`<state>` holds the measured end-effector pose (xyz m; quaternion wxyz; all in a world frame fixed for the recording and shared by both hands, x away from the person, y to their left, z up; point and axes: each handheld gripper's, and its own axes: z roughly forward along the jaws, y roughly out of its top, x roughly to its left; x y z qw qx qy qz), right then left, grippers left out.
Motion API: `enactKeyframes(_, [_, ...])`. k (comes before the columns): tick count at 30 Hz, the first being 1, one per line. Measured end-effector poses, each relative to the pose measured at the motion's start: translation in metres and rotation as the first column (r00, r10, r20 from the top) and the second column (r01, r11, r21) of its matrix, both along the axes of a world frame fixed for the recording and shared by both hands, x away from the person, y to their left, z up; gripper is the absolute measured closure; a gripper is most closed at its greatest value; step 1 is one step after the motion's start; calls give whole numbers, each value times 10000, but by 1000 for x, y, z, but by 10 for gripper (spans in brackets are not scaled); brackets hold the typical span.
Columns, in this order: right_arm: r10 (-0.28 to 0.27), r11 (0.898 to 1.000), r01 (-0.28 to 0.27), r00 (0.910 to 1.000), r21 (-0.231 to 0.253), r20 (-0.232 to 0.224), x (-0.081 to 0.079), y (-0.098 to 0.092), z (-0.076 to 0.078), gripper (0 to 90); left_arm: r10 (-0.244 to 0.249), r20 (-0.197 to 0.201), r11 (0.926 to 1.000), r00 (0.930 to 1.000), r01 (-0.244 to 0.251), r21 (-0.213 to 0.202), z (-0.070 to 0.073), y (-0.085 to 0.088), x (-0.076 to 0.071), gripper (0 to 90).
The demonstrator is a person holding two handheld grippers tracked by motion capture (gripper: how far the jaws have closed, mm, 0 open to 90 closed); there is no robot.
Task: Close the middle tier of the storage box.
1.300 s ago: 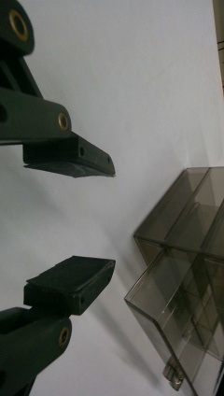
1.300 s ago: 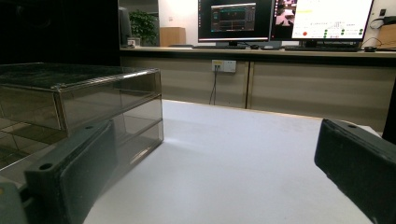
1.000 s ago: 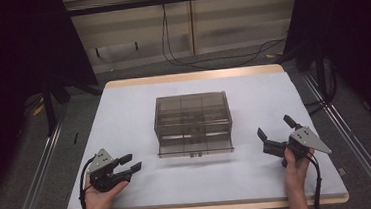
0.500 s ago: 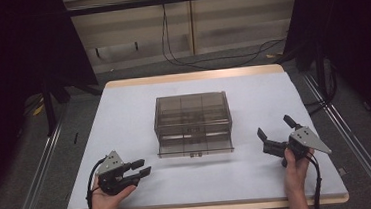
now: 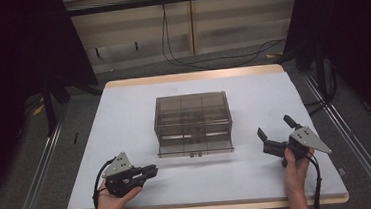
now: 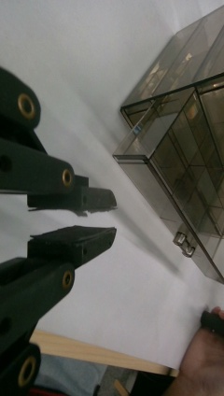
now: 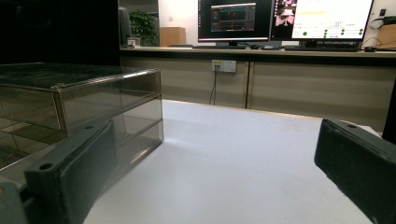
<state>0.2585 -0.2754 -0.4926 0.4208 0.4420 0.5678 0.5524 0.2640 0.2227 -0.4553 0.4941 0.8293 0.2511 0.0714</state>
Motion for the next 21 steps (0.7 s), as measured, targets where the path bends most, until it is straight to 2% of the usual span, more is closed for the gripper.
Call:
enactKeyframes(2, [-10,10000,10,10000,-2,-12,0,0,0,0,-94,58,9999,9999,95,-58,1,0,2,871])
enactKeyframes(3, [5,10000,-5,10000,8,0,0,0,0,0,-155,93,9999,9998,154,57,2,-1,3,886])
enactKeyframes(4, [7,10000,-7,10000,4,-1,0,0,0,0,-193,40,9998,9998,193,-103,2,-2,3,899])
enactKeyframes(17, [18,10000,-18,10000,-1,49,0,0,0,0,-647,-81,9978,9979,646,-121,1,-16,1,900])
enactKeyframes(21, [11,10000,-11,10000,8,54,0,0,0,0,-803,-48,9968,9968,803,15,1,-19,2,900])
